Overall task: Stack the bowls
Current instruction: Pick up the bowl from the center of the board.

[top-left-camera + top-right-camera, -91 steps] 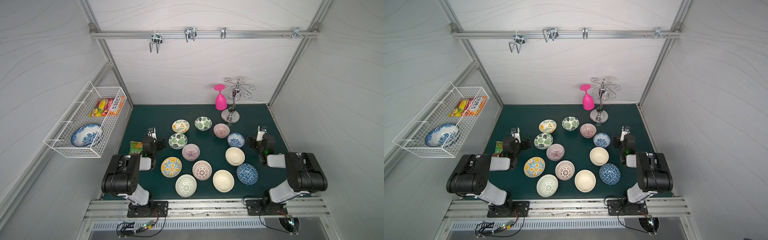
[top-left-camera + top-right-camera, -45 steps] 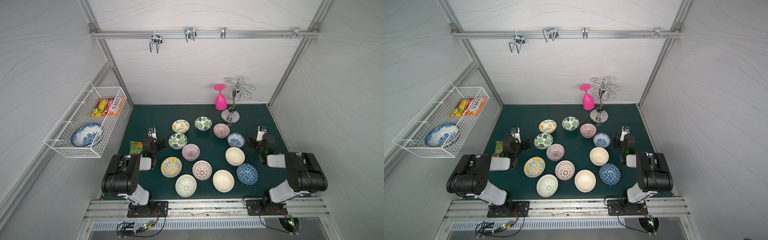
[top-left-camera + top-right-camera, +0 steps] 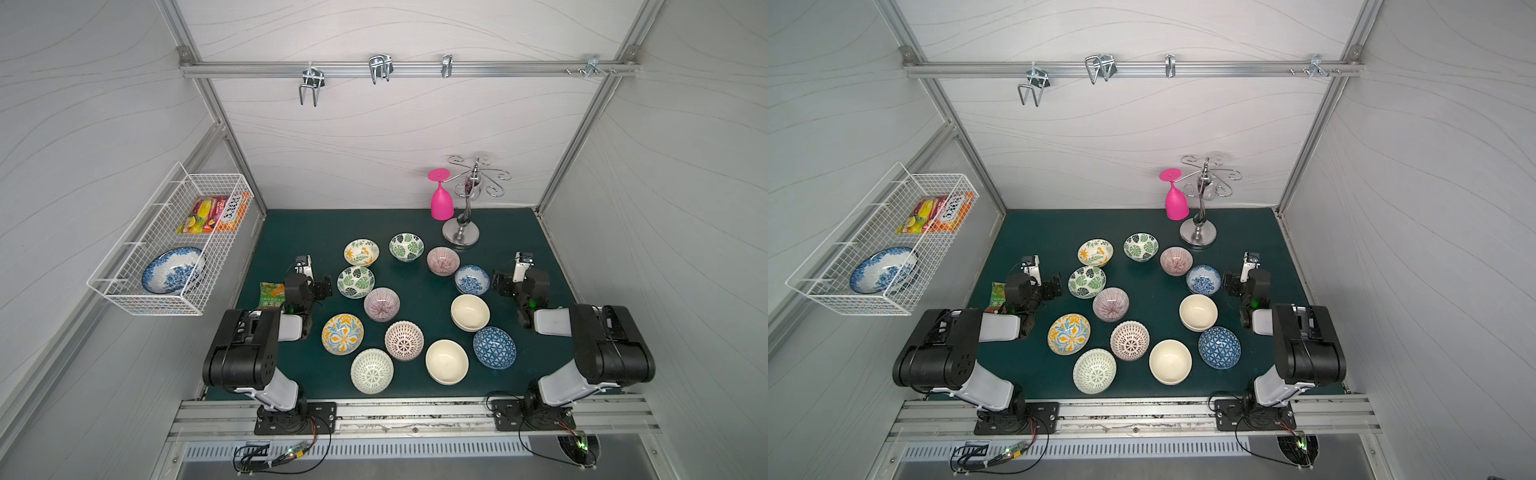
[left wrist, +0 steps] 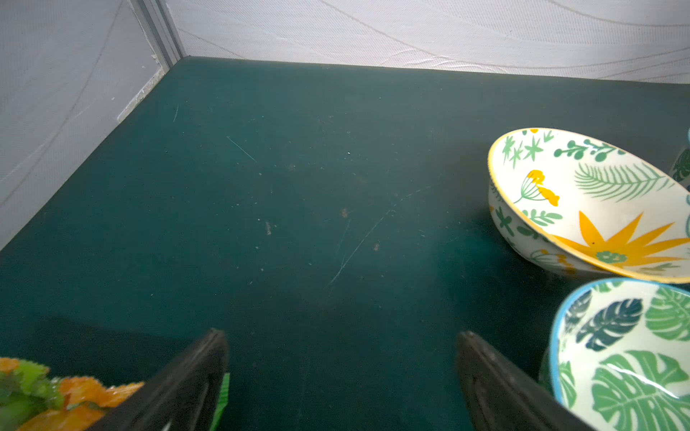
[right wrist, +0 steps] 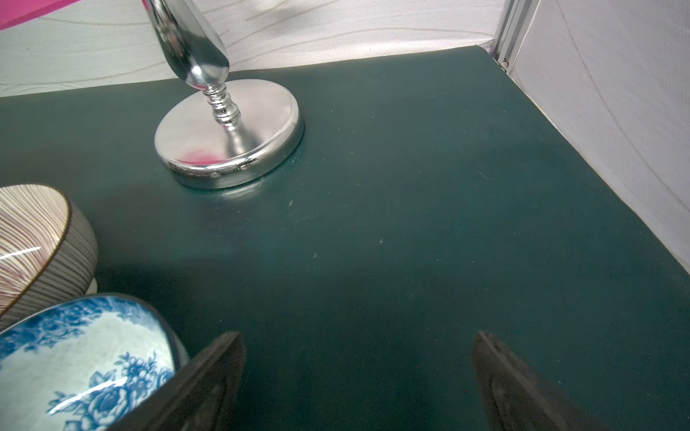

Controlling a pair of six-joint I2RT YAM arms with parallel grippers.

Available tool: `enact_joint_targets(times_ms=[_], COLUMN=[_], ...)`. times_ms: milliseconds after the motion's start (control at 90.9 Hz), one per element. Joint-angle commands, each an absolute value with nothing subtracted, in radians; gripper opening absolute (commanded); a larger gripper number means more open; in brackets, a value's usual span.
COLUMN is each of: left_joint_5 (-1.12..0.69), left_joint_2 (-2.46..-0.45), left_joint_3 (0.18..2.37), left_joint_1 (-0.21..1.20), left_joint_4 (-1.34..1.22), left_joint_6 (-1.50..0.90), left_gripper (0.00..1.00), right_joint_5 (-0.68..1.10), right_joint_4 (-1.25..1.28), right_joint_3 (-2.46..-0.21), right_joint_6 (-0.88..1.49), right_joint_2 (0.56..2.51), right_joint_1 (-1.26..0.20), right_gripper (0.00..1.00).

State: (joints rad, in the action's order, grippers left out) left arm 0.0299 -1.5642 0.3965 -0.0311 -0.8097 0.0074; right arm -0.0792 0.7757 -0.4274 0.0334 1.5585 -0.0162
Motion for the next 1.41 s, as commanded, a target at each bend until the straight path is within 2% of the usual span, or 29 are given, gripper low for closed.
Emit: enact_joint_targets(times_ms=[0,198,352,572,627,704,803,847,902,979,1034,1100,1211,1398], left_joint_5=[0.034,0.103,0.2,0.64,0.676,0.589,0.389,0.38,0.396,0.297,0.179,0.079,0.03,-0.145], left_joint_2=[-1.546,-1.497,-1.429,-1.369,-1.348,-1.328,-1.318,-1.309,-1.268,-1.185,-1.131,-1.099,-1.092,-1.064], left_joint_3=[0.409,0.349,0.47,0.715,0.804,0.933,1.069,1.079,1.063,1.035,1.032,1.051,1.105,1.113], left_joint_1=[-0.028,0.024,0.046,0.075,0.089,0.102,0.103,0.108,0.108,0.091,0.07,0.038,0.013,0.0], left_joint_4=[-0.853,-0.931,-0.644,-0.15,0.027,0.256,0.488,0.53,0.564,0.571,0.578,0.618,0.723,0.812], left_joint_6=[0.009,0.051,0.023,-0.261,-0.36,-0.402,-0.371,-0.361,-0.417,-0.427,-0.424,-0.434,-0.435,-0.394], left_gripper=[1.0,1.0,1.0,1.0,1.0,1.0,1.0,1.0,1.0,1.0,1.0,1.0,1.0,1.0], right_joint_5=[-0.122,-0.195,-0.239,-0.224,-0.22,-0.223,-0.082,-0.081,-0.099,0.21,0.305,0.283,0.113,-0.037], right_joint_4=[0.795,0.866,0.81,0.484,0.413,0.269,-0.067,-0.197,-0.354,-0.411,-0.436,-0.483,-0.575,-0.646], right_joint_3=[-0.428,-0.385,-0.387,-0.511,-0.566,-0.669,-0.888,-0.959,-1.029,-1.065,-1.065,-1.065,-1.098,-1.21], right_joint_6=[0.014,-0.005,0.013,0.027,0.049,0.153,0.323,0.346,0.527,0.551,0.54,0.51,0.477,0.505], right_joint_2=[1.547,1.538,1.485,1.204,1.135,1.073,1.079,1.105,1.153,1.205,1.217,1.212,1.223,1.387], right_joint_1=[-0.039,-0.075,-0.076,-0.093,-0.118,-0.143,-0.136,-0.131,-0.113,-0.04,-0.034,-0.102,-0.353,-0.656], right_gripper=[0.99,0.99,0.99,0.99,0.99,0.99,0.99,0.99,0.99,0.99,0.98,0.96,0.94,0.88])
